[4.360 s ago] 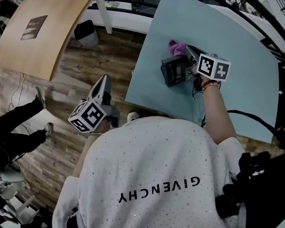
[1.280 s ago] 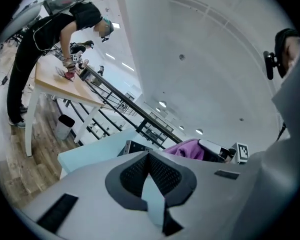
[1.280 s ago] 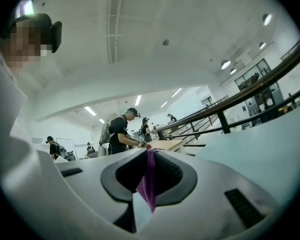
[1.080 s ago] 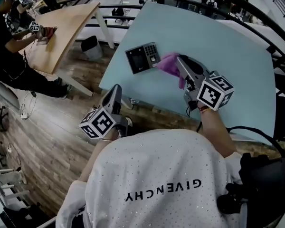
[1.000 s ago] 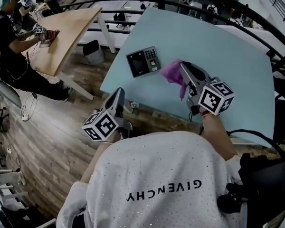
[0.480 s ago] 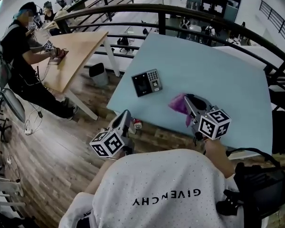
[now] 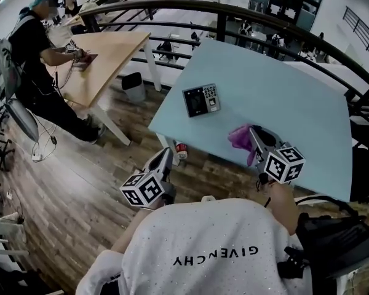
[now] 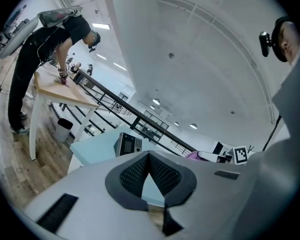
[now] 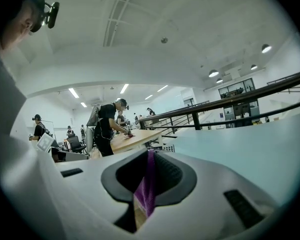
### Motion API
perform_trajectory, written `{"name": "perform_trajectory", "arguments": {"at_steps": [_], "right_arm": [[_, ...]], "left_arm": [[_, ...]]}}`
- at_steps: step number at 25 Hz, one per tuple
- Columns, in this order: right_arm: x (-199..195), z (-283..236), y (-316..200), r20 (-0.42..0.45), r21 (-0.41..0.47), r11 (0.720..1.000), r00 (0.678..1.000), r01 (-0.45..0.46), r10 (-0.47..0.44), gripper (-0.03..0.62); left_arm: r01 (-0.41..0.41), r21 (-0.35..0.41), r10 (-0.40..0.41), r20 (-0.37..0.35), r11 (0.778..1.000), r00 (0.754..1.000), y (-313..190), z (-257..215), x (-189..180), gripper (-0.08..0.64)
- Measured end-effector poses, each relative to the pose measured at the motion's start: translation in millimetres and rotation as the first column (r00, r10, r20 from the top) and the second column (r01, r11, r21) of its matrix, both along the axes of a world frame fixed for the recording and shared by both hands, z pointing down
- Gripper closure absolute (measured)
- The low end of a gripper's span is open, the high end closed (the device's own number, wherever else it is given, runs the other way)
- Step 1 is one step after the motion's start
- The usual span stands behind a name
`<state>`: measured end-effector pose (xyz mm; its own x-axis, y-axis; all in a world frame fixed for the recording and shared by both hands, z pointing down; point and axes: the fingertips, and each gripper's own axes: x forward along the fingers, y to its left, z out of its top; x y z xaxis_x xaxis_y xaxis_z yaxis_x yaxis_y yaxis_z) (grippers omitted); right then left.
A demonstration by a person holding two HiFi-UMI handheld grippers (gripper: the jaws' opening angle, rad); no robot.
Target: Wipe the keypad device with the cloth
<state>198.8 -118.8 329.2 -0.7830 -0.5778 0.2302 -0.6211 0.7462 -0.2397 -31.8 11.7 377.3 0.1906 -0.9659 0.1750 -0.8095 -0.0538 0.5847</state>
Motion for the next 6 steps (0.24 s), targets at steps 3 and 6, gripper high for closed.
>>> {"name": "perform_trajectory", "arguments": {"at_steps": [3,6], "right_arm": [[-4.8,-2.2,6.1,0.024,0.000,1.000,1.000,-0.014,0.014,0.554],[-16.8,-3.5,14.2,0.039,0.005,1.000,0.999,-0.011,0.011,0.554]], "left_arm": [[0.004,0.005,-0.004,0.005,1.000,1.000,6.8,-1.4,-7.8,0.560],[0.009,0.007,-0.009,0.009,1.000,1.000,10.9,-4.6,-17.4,0.560]]}}
